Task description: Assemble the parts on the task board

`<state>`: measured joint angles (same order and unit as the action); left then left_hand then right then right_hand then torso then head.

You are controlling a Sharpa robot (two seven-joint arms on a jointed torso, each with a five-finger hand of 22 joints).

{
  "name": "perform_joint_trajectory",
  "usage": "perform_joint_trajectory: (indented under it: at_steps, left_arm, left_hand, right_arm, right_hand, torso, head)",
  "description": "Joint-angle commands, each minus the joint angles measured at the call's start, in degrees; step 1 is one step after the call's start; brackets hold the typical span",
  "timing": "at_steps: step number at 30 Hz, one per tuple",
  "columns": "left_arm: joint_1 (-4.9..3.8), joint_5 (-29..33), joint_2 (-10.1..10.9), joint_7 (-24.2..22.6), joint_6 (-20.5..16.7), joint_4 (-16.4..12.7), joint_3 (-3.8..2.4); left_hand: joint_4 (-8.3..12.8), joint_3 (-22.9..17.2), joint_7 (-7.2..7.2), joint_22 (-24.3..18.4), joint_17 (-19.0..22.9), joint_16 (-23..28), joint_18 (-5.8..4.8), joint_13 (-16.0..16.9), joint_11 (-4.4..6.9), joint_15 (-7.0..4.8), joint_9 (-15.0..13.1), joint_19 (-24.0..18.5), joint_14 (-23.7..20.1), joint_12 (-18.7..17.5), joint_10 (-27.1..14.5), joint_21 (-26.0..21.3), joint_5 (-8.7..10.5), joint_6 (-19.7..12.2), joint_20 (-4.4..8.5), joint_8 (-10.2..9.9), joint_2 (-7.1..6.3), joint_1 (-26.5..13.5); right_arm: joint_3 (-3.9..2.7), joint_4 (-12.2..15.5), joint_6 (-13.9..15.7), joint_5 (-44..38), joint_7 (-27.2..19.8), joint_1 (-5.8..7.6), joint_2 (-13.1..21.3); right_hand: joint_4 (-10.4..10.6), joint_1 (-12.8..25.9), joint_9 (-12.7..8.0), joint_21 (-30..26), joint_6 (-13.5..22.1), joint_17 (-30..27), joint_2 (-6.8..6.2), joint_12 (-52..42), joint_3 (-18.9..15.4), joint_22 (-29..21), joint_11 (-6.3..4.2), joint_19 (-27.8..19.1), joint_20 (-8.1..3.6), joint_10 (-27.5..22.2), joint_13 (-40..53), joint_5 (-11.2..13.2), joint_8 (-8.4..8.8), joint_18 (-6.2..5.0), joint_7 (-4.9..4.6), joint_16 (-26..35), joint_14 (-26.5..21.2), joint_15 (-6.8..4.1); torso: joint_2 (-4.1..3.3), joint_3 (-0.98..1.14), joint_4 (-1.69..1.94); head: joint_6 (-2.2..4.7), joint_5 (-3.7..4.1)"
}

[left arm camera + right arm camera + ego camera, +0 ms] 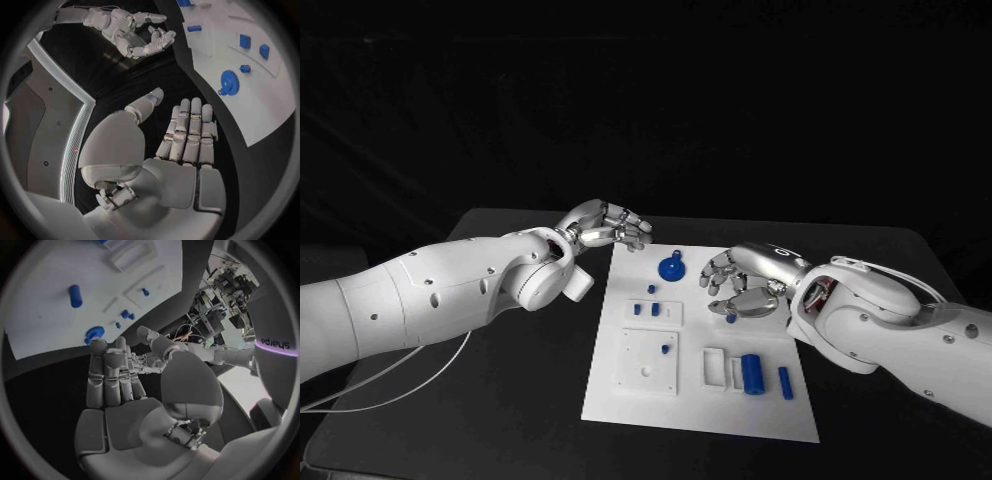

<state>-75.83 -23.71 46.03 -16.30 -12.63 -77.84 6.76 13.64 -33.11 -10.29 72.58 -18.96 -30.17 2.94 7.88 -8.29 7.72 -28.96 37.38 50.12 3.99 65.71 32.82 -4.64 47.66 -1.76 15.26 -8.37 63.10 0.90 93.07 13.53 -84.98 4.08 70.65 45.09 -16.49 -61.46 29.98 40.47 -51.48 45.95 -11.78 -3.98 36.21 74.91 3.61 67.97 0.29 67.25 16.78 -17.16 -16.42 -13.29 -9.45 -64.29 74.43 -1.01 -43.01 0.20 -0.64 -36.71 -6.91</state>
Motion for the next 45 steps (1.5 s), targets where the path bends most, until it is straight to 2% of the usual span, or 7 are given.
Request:
perform_joint_trajectory:
  at_steps: [1,13,21,25,26,37,45]
  left_arm:
    - [-0.02,0.3,0.1,-1.0,0.8,0.0,-0.02]
    - [0.00,0.3,-0.3,-1.1,1.1,0.4,-0.01]
    - [0.02,0.3,-0.3,-1.1,1.2,0.6,-0.01]
    - [0.03,0.3,-0.3,-1.1,1.3,0.7,0.00]
    - [0.03,0.3,-0.3,-1.1,1.3,0.7,0.00]
    - [0.03,0.3,-0.4,-1.1,1.2,0.7,0.00]
    - [0.02,0.3,-0.3,-1.1,1.1,0.6,0.00]
  left_hand:
    - [-0.2,0.0,-0.13,0.1,-0.1,0.3,1.03,-0.1,-0.05,0.08,0.1,0.0,0.4,0.0,-0.5,-0.4,-0.26,-0.4,-0.28,0.1,0.55,-0.1]
    - [-0.2,-0.1,-0.14,0.1,-0.1,0.3,1.04,-0.1,-0.04,0.08,0.1,0.0,0.5,0.0,-0.5,-0.4,-0.28,-0.5,-0.27,0.1,0.55,0.0]
    - [-0.2,-0.1,-0.15,0.1,-0.2,0.4,1.04,-0.1,-0.05,0.08,0.1,0.0,0.5,0.0,-0.5,-0.4,-0.28,-0.5,-0.28,0.1,0.60,0.0]
    - [-0.2,-0.1,-0.15,0.1,-0.2,0.4,1.04,-0.2,-0.05,0.08,0.1,0.0,0.5,0.0,-0.5,-0.4,-0.28,-0.5,-0.28,0.1,0.62,0.0]
    - [-0.2,-0.1,-0.15,0.1,-0.2,0.4,1.04,-0.2,-0.05,0.08,0.1,0.0,0.5,0.0,-0.5,-0.4,-0.28,-0.5,-0.28,0.1,0.63,0.0]
    - [-0.2,0.0,-0.16,0.2,-0.2,0.4,1.03,-0.2,-0.06,0.09,0.1,0.0,0.5,0.0,-0.5,-0.5,-0.28,-0.5,-0.29,0.1,0.67,0.0]
    - [-0.2,0.0,-0.15,0.2,-0.3,0.4,1.03,-0.2,-0.06,0.09,0.1,0.0,0.5,0.0,-0.5,-0.5,-0.28,-0.5,-0.29,0.2,0.67,0.0]
  right_arm:
    - [0.05,-1.1,-5.1,3.9,-1.3,0.18,0.5]
    - [0.55,-4.0,-5.8,-4.8,0.2,0.40,0.8]
    - [2.15,-6.4,-5.6,-5.4,0.3,0.29,-0.4]
    - [2.33,-7.0,-5.2,-6.1,0.8,0.05,-0.6]
    - [2.36,-7.1,-5.2,-6.1,0.9,0.04,-0.6]
    - [3.82,-8.0,-5.8,-7.2,1.5,-0.13,-1.6]
    - [4.66,-9.3,-4.9,-8.7,2.4,-0.29,-2.4]
  right_hand:
    - [-0.2,-0.1,-0.1,0.2,0.5,0.1,0.56,0.1,-1.2,1.1,2.18,-0.1,-0.41,-2.5,-0.3,-0.8,0.26,-1.71,-0.24,-0.4,-0.3,0.23]
    - [0.0,-0.4,-0.6,-0.3,2.2,-0.2,-1.55,0.4,-4.3,0.9,3.02,-0.9,-0.04,-5.3,-1.9,0.8,1.09,-1.71,0.02,-0.2,-1.0,1.06]
    - [0.1,-1.3,-0.8,-0.5,2.1,-0.3,-1.17,0.2,-4.0,0.8,3.20,-0.9,0.02,-5.7,-2.4,1.7,1.03,-1.71,-0.53,-0.2,-1.2,1.23]
    - [0.2,-2.0,-0.8,-0.6,1.8,-0.4,-0.80,0.0,-3.4,0.7,3.12,-0.8,0.05,-5.4,-2.6,2.5,0.90,-1.71,-0.56,-0.3,-1.1,1.16]
    - [0.3,-2.7,-0.9,-0.7,1.6,-0.4,-0.87,-0.1,-2.5,0.7,3.04,-0.7,0.03,-5.2,-2.7,4.4,0.81,-1.71,-0.61,-0.3,-1.1,1.11]
    - [2.1,-3.1,-1.0,-1.1,-1.4,-0.9,0.28,-1.0,3.7,0.7,2.16,-0.7,0.33,-2.0,-3.0,9.5,-0.41,-1.71,0.52,-0.2,-1.1,0.24]
    - [3.0,-3.1,-1.4,-0.9,-2.6,-1.1,-0.24,-1.1,8.6,1.0,1.69,-0.4,0.25,-0.5,-3.0,12.3,-0.60,-1.71,0.94,-0.3,-1.0,-0.20]
  torso:
    - [-0.06,0.06,0.10]
    - [-0.04,-0.01,0.18]
    - [-0.10,0.05,0.26]
    - [-0.06,0.04,0.23]
    - [-0.06,0.02,0.21]
    - [-0.04,-0.01,0.18]
    - [-0.06,-0.07,0.16]
  head:
    - [0.15,-0.05]
    - [0.12,1.06]
    - [0.08,1.31]
    - [0.02,1.32]
    - [0.00,1.32]
    - [-0.19,1.46]
    - [-0.32,1.68]
